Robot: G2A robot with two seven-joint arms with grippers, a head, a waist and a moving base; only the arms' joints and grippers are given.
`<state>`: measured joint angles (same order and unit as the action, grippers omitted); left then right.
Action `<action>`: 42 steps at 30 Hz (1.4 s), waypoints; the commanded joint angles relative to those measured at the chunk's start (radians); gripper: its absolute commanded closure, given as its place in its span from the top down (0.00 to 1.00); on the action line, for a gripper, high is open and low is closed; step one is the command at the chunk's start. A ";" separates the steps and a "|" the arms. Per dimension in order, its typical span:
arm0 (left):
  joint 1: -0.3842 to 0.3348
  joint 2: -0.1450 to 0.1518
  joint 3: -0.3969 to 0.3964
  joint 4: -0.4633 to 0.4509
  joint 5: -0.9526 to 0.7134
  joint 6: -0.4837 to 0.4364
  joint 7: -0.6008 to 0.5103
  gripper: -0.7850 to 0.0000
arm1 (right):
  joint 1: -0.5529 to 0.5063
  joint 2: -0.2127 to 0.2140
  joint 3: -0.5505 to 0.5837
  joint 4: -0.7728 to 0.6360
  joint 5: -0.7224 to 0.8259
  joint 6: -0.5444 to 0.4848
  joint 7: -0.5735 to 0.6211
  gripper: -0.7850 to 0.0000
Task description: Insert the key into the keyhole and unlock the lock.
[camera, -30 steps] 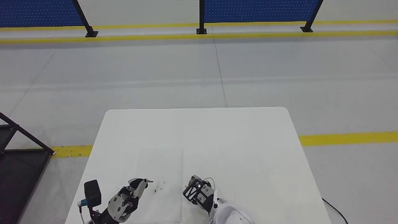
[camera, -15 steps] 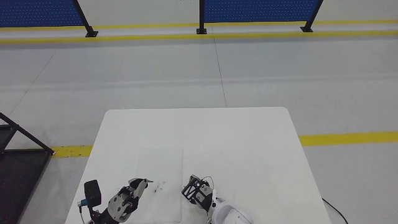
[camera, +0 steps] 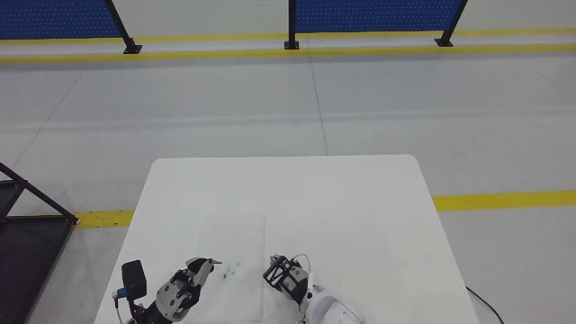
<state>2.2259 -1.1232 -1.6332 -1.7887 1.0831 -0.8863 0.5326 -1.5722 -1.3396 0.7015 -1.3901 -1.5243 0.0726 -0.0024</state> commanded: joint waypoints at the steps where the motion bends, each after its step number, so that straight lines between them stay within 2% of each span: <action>1: 0.000 0.000 0.000 0.000 0.000 0.000 0.000 0.00 | -0.015 0.004 0.019 -0.027 0.016 0.012 -0.038 0.00; 5: -0.002 0.000 0.001 -0.002 -0.002 0.003 -0.002 0.00 | -0.065 0.024 0.103 -0.108 0.116 -0.032 -0.148 0.00; 12: 0.003 -0.003 0.020 -0.050 -0.049 0.008 0.005 0.00 | -0.147 0.064 0.261 -0.236 0.352 -0.296 -0.241 0.00; 19: -0.008 -0.009 0.081 -0.040 -0.152 -0.065 0.037 0.00 | -0.186 0.080 0.326 -0.306 0.539 -0.480 -0.295 0.00; 36: -0.013 -0.009 0.085 -0.039 -0.162 -0.061 0.032 0.00 | -0.185 0.080 0.327 -0.310 0.547 -0.484 -0.293 0.00; 39: -0.029 -0.015 0.139 -0.045 -0.240 -0.067 0.028 0.00 | -0.184 0.073 0.308 -0.296 0.637 -0.511 -0.331 0.00; 42: -0.045 -0.023 0.211 -0.023 -0.325 -0.112 0.049 0.00 | -0.169 0.062 0.275 -0.254 0.724 -0.569 -0.391 0.00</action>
<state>2.1858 -1.1438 -1.4452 -1.8200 0.7860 -0.9852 0.5726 -1.7459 -1.2743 0.9859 -1.6556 -0.8271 -0.4819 -0.3717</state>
